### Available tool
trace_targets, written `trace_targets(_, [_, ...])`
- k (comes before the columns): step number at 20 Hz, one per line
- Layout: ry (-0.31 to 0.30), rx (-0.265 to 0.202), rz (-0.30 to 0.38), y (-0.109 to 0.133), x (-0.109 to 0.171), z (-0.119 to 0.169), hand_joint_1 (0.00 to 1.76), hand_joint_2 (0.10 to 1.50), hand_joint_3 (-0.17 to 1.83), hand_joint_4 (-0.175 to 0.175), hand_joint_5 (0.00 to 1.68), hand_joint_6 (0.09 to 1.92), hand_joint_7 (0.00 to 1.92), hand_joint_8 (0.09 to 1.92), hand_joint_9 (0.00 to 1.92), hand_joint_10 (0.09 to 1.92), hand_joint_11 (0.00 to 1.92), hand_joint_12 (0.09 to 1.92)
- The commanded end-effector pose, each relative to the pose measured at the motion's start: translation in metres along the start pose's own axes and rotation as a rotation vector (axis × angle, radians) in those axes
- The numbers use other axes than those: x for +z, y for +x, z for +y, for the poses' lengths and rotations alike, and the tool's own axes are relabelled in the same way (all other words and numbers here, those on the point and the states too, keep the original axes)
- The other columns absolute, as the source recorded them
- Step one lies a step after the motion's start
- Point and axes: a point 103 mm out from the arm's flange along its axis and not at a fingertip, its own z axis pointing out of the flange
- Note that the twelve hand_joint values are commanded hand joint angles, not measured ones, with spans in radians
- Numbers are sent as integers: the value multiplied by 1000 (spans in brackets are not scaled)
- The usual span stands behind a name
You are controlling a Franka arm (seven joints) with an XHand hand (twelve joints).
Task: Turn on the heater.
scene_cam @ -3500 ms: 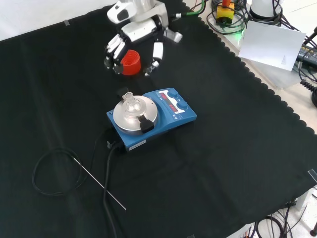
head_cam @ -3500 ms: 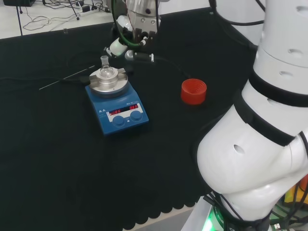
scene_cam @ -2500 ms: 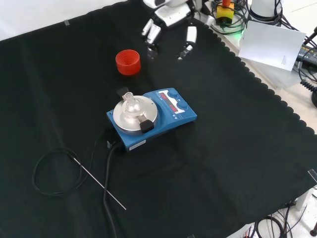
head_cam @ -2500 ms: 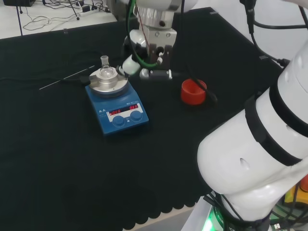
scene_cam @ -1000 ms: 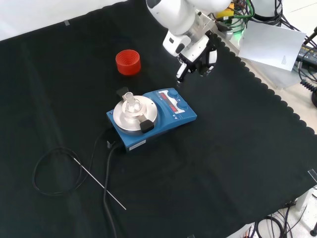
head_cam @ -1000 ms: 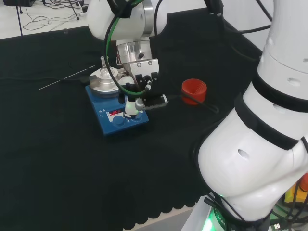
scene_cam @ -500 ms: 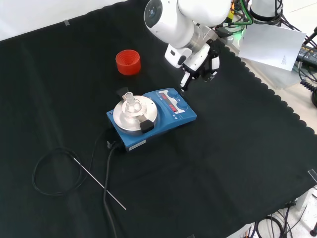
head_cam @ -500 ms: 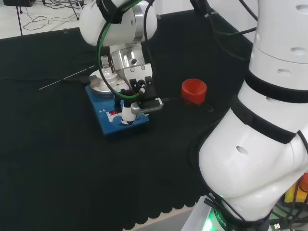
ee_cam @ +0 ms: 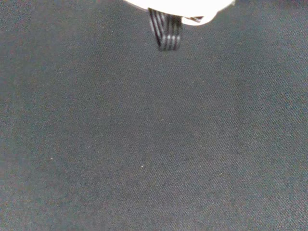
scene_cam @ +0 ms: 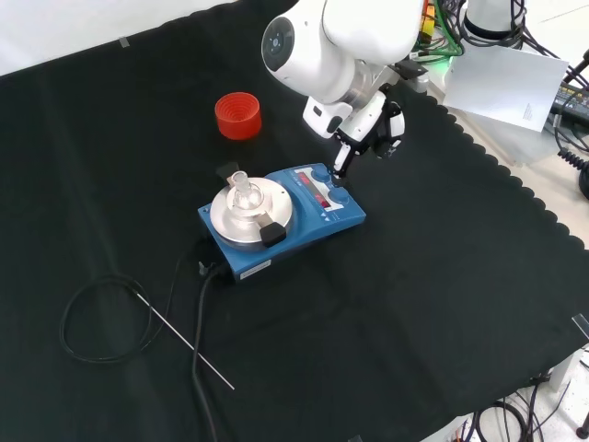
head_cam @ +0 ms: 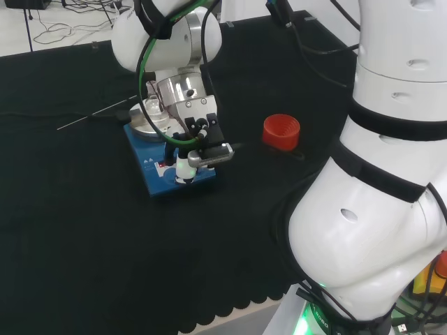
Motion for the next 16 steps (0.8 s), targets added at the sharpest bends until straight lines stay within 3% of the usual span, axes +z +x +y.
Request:
trace_targets(1, [0, 5, 5, -6, -1, 3, 1412, 733, 943, -21, 262, 323, 1437, 1608, 1547, 1495, 1281, 1397])
trace_targets(16, [36, 1, 9, -12, 6, 10, 1415, 726, 954, -20, 287, 297, 1441, 1610, 1550, 1500, 1277, 1401])
